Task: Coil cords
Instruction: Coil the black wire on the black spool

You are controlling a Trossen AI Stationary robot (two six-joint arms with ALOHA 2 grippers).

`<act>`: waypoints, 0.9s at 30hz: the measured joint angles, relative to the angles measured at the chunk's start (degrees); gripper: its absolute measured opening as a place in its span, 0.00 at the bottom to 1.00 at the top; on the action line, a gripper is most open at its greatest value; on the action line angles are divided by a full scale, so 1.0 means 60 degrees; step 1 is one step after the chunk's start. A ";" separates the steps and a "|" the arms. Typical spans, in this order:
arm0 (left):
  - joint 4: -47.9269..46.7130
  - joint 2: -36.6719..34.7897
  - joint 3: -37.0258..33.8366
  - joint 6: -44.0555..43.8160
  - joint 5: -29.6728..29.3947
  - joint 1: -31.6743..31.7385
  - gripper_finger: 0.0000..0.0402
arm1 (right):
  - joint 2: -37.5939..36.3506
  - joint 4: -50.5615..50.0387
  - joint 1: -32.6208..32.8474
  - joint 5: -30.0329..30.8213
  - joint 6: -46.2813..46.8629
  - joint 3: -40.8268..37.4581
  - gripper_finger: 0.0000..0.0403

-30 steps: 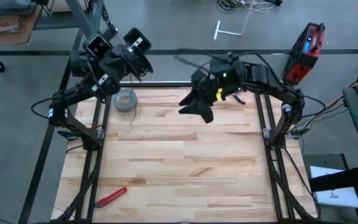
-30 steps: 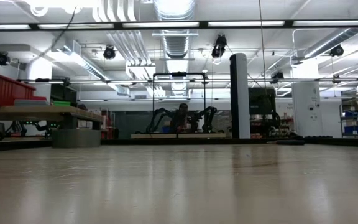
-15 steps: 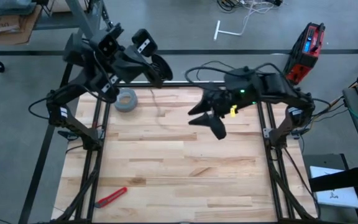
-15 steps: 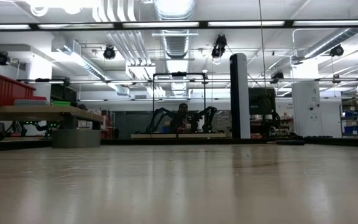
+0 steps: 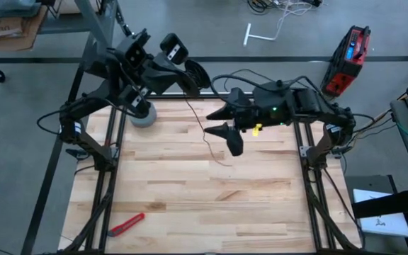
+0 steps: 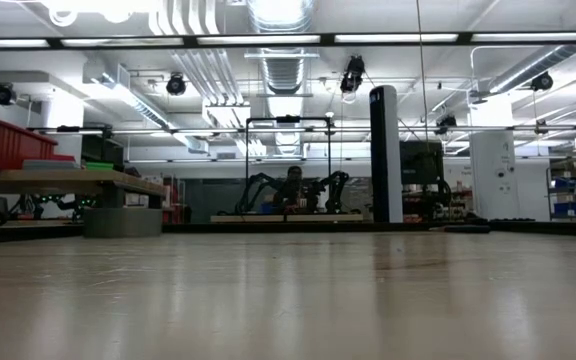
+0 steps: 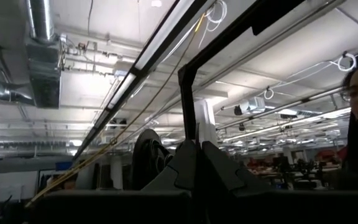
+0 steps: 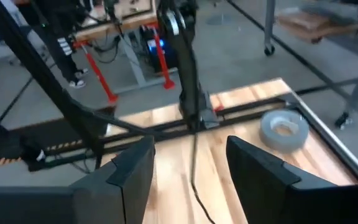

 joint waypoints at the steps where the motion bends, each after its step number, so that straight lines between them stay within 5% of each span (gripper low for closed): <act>1: 0.0109 0.0002 0.0000 -0.0010 -0.0019 -0.0015 0.01 | 0.0046 -0.0029 -0.0026 0.0151 -0.0015 0.0000 0.50; 7: 0.0189 0.0013 0.0004 0.0050 -0.0044 -0.0241 0.01 | 0.0201 0.0062 -0.0119 0.1217 -0.0423 -0.0004 0.54; 27: 0.0206 0.0020 -0.0095 0.0327 -0.0502 -0.0483 0.01 | 0.1042 0.2251 -0.0277 0.0705 -0.0634 -0.0060 0.60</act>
